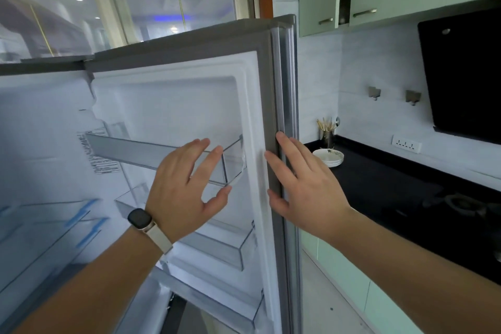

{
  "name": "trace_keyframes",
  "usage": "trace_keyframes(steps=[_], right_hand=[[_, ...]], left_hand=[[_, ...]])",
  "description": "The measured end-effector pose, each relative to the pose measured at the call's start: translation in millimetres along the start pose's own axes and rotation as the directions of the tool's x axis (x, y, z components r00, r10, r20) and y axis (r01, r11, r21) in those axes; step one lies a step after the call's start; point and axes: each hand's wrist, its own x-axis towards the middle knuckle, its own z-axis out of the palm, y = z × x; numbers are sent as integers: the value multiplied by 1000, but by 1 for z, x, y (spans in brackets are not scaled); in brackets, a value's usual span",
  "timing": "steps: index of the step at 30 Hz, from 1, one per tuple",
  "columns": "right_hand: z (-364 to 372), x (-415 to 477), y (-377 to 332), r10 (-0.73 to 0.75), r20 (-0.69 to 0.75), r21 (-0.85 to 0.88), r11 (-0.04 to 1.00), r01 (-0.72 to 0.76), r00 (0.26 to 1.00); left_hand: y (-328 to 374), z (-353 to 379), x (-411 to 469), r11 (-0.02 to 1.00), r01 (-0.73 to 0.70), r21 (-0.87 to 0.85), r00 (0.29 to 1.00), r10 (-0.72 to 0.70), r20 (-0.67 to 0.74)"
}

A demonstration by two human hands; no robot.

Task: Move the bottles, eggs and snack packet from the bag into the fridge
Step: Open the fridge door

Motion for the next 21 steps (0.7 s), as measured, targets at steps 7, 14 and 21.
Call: trace_keyframes(steps=[7,14,21], right_hand=[[32,-3,33,24,21,-26,999,-24,999],[69,12,84,3,23,-39,999,-2,1000],[115,33,132,-5,28,-71,997,7,1000]], left_hand=[[6,54,13,998,22,52,996,-18,-83],[19,114,33,992,112,65,983,-101,-153],[21,170,54,981,169,97,978,-155,-138]])
